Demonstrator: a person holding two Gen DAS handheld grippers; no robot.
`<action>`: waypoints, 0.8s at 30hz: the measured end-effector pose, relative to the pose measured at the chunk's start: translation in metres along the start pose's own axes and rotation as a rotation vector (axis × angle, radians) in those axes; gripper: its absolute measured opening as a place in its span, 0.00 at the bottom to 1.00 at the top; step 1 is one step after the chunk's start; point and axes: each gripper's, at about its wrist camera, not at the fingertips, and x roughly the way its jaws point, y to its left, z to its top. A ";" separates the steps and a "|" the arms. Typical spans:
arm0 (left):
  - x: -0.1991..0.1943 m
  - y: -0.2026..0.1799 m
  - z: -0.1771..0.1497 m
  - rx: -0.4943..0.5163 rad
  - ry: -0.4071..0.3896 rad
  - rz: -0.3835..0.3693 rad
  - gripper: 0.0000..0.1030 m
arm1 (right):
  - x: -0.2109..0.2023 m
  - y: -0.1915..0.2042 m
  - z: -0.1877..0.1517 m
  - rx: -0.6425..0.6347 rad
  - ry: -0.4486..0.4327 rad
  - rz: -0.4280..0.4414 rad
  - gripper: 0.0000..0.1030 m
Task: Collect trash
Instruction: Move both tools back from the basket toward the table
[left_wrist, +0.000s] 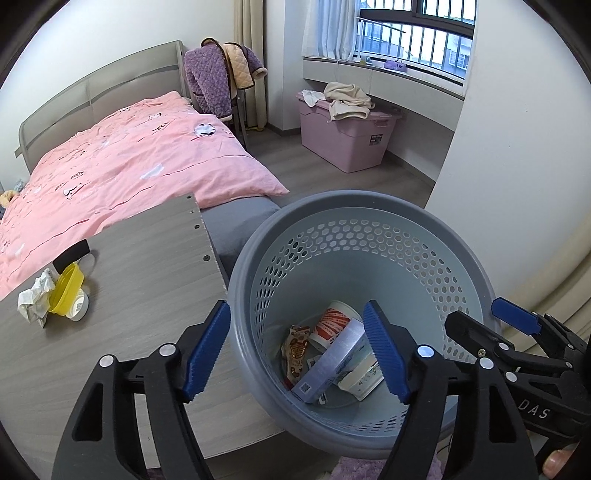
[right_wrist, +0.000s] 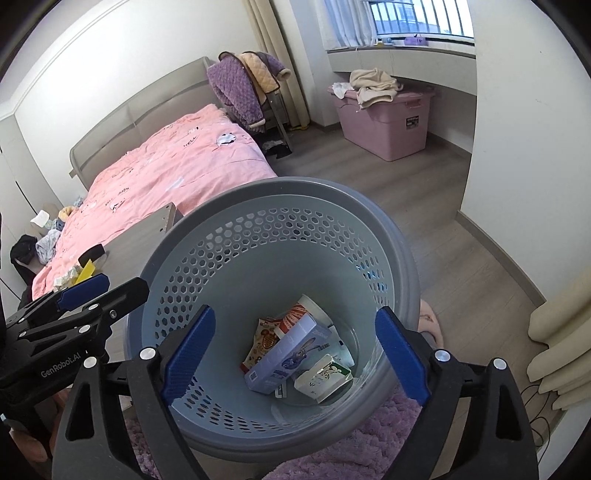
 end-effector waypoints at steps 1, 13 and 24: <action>-0.001 0.000 -0.001 -0.001 -0.001 0.001 0.71 | 0.000 0.000 0.000 0.001 -0.001 0.000 0.84; -0.018 0.017 -0.011 -0.046 -0.012 0.018 0.75 | -0.010 0.011 -0.005 -0.017 -0.015 0.016 0.87; -0.039 0.060 -0.030 -0.126 -0.046 0.083 0.76 | -0.020 0.045 -0.013 -0.056 -0.018 0.053 0.89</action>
